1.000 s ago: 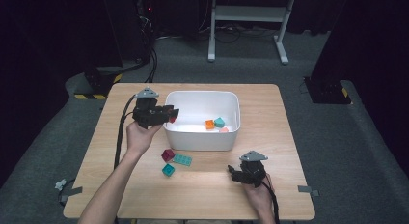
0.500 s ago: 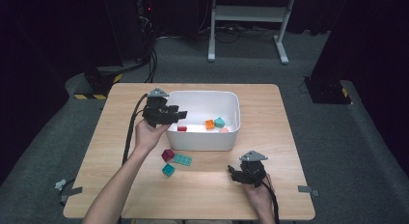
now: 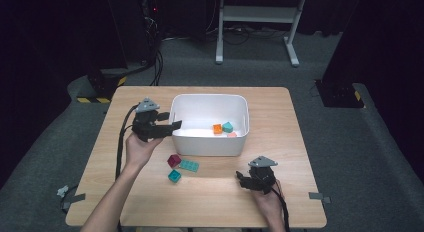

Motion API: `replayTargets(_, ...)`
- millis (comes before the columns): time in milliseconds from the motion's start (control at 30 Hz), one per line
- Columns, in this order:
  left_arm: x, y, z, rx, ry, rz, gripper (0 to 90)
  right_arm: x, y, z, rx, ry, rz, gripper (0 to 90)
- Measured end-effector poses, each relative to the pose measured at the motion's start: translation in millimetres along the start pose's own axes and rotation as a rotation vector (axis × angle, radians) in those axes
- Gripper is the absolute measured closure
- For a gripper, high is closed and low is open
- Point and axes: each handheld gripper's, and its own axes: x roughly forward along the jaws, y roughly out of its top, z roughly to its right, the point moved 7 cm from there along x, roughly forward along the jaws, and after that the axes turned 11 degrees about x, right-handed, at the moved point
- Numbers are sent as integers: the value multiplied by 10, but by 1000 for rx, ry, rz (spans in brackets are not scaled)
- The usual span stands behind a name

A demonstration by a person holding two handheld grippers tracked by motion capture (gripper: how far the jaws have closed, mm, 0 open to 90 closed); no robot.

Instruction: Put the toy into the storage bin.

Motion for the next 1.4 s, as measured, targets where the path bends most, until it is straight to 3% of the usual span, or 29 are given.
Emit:
replayTargets(167,-131,-193,-64,-23,21,-6,376,-1,0,0,0,-1,-1,285)
replayTargets(267,-198,-380,-107,-59,30,3,374,0,0,0,0,-1,-1,285)
replayTargets(400,-196,-559,-96,-67,29,-4,375,0,0,0,0,-1,-1,285)
replayTargets(467,-166,-703,-75,-79,19,-19,375,0,0,0,1,-1,-1,285)
replayTargets(567,-137,-791,-57,-89,11,-31,375,0,0,0,1,-1,-1,285)
replayTargets(833,46,-1085,48,-60,-5,-94,366,-1,-1,0,0,-1,-2,285)
replayTargets(1000,170,-1211,100,-43,-15,-133,360,0,0,0,1,0,-1,285)
replayTargets(1400,394,-1375,158,-51,-42,-172,359,-1,0,0,0,-1,-2,285)
